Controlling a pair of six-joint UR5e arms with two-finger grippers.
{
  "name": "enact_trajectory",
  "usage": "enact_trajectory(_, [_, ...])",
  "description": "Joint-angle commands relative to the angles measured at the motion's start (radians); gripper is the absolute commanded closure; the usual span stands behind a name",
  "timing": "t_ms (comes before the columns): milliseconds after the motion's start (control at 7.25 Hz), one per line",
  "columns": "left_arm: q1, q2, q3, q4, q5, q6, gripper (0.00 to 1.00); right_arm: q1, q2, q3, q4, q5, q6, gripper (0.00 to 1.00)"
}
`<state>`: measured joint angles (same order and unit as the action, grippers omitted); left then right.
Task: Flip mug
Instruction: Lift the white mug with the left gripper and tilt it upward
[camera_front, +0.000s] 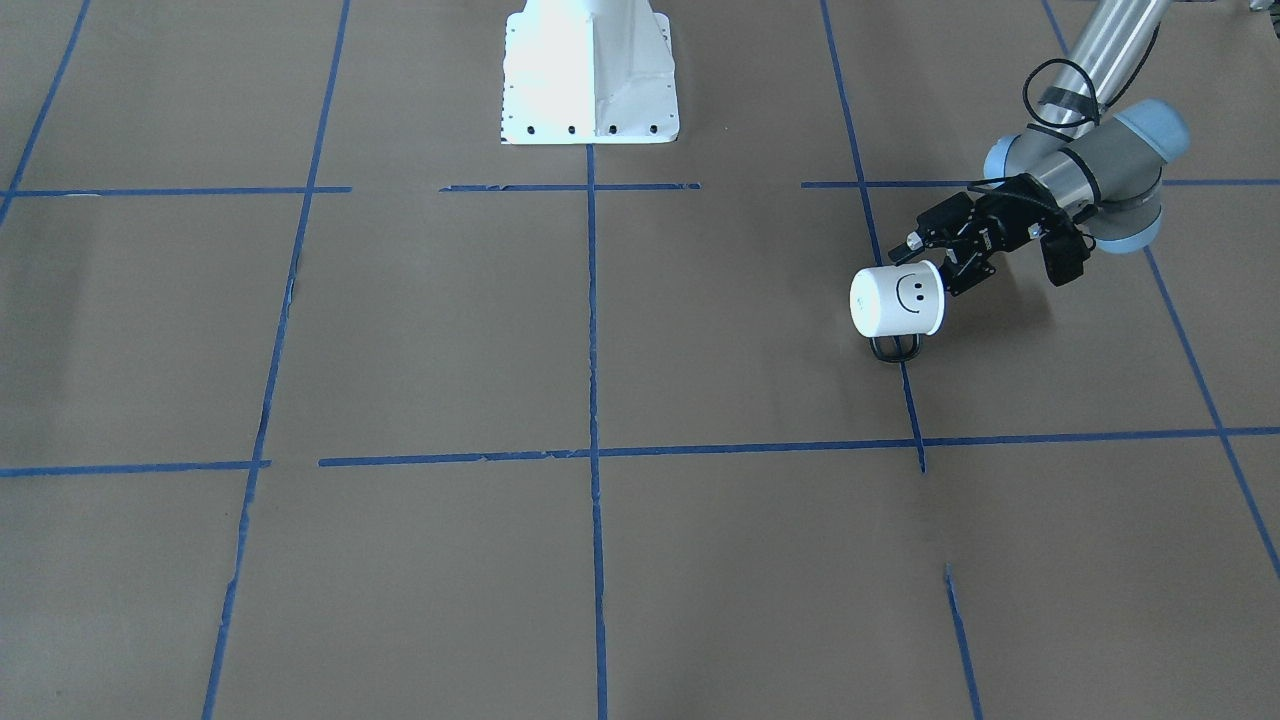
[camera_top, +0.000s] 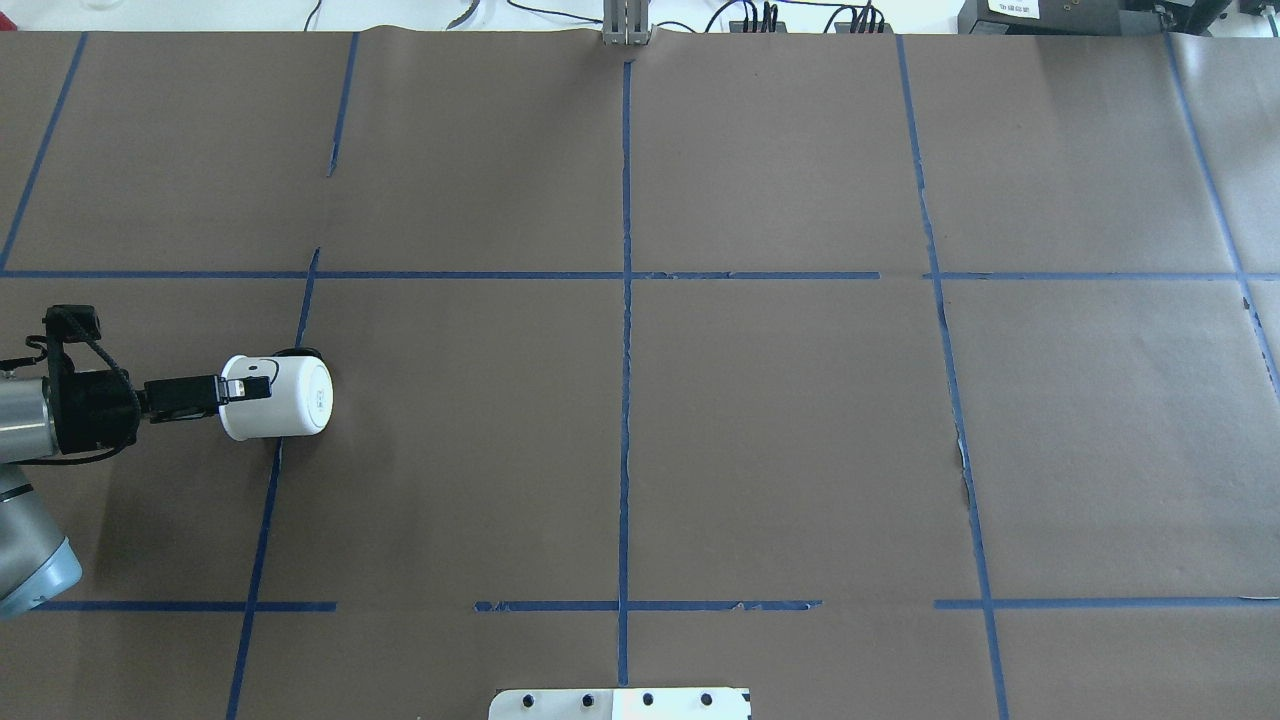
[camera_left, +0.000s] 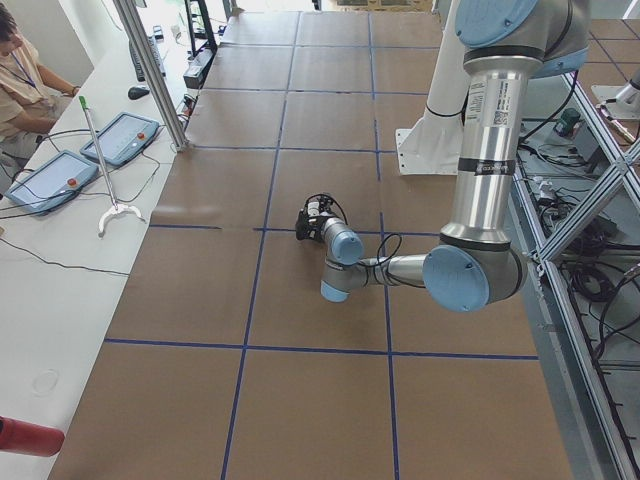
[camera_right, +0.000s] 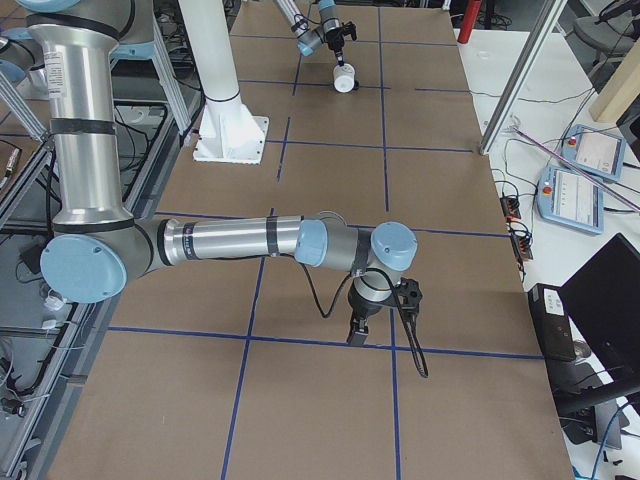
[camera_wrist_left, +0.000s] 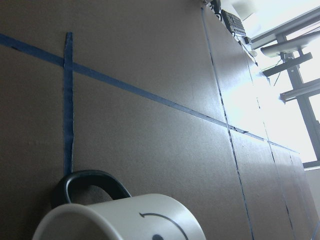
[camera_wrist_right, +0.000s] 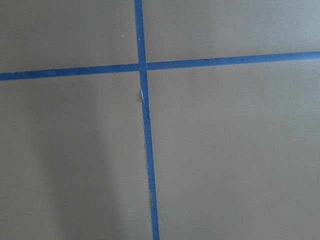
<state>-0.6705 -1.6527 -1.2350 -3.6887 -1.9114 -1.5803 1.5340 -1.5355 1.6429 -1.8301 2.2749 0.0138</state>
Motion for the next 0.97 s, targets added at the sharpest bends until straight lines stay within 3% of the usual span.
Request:
enact_trajectory(0, [0.005,-0.016,0.011,-0.057,-0.058,-0.097,0.96,0.0,0.0,0.0,0.0,0.0,0.0,0.0])
enact_trajectory(414, [-0.015,-0.065,0.002,-0.057,-0.069,-0.215,1.0,0.0,0.0,0.0,0.0,0.0,0.0,0.0])
enact_trajectory(690, [-0.094,-0.134,0.0,-0.034,-0.084,-0.294,1.0,0.0,0.002,0.0,0.0,0.0,0.0,0.0])
enact_trajectory(828, [-0.125,-0.156,-0.036,0.09,-0.188,-0.297,1.0,0.0,0.0,0.0,0.0,0.0,0.0,0.0])
